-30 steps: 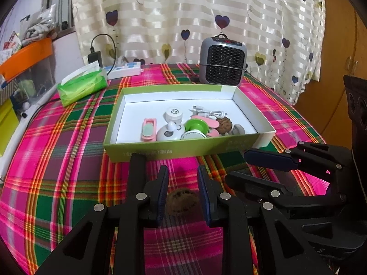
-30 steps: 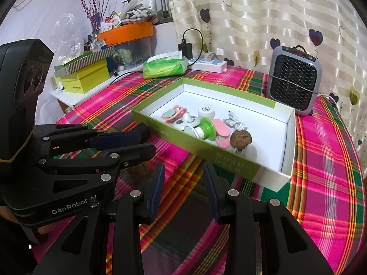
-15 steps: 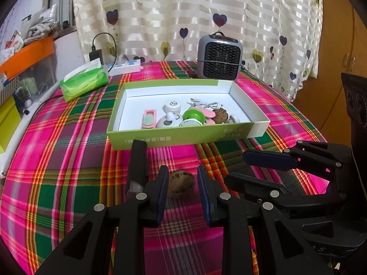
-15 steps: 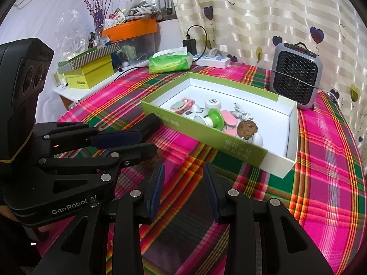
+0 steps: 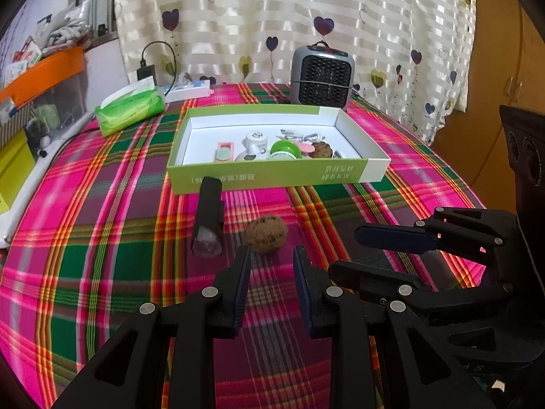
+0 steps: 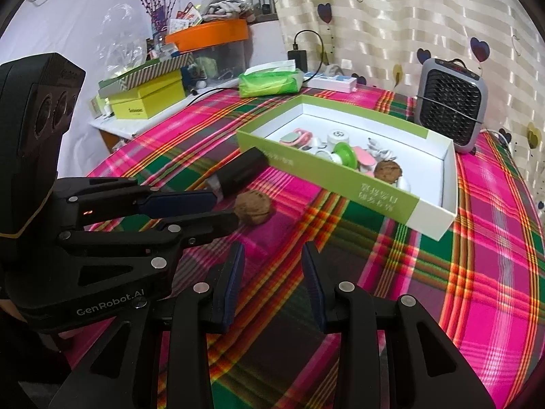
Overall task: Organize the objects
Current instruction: 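Move left gripper toward black marker while right gripper approaches a walnut, then close left gripper on the black marker while right gripper grasps the walnut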
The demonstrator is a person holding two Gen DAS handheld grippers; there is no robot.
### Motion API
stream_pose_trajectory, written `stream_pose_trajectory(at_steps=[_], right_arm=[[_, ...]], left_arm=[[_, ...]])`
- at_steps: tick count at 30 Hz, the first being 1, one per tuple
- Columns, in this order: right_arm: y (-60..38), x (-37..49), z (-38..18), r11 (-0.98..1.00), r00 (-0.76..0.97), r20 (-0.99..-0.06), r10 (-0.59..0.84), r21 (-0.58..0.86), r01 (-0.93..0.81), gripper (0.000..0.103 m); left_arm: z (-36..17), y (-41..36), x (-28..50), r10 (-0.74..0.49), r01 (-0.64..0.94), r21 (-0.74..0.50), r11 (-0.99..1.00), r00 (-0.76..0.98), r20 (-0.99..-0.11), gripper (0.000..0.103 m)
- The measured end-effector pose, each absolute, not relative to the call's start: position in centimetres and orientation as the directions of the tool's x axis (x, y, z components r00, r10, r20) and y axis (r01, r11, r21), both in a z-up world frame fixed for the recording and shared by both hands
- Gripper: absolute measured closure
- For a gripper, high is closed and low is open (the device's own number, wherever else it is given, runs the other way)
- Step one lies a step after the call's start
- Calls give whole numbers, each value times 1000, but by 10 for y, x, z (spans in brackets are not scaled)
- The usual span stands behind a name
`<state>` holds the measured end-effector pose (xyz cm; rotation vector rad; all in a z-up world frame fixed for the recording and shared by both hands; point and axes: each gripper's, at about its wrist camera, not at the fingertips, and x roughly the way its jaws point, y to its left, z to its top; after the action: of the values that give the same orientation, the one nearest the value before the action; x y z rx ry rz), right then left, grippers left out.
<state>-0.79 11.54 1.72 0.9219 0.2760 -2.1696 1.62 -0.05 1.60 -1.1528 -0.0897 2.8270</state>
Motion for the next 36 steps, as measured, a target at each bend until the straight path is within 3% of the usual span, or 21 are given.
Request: stream_pose_trajectory(at_steps=[6, 12, 36], right_arm=[[112, -1, 16, -673, -442, -693, -570, 85, 735, 67], [108, 1, 15, -666, -431, -699, -570, 86, 741, 60], [78, -26, 12, -670, -408, -727, -552, 96, 736, 60]], left_arm=[[14, -5, 27, 103, -50, -96, -994, -712, -694, 81], [15, -14, 30, 102, -35, -110, -993, -716, -690, 79], [14, -54, 8, 83, 21, -141, -990, -720, -689, 78]])
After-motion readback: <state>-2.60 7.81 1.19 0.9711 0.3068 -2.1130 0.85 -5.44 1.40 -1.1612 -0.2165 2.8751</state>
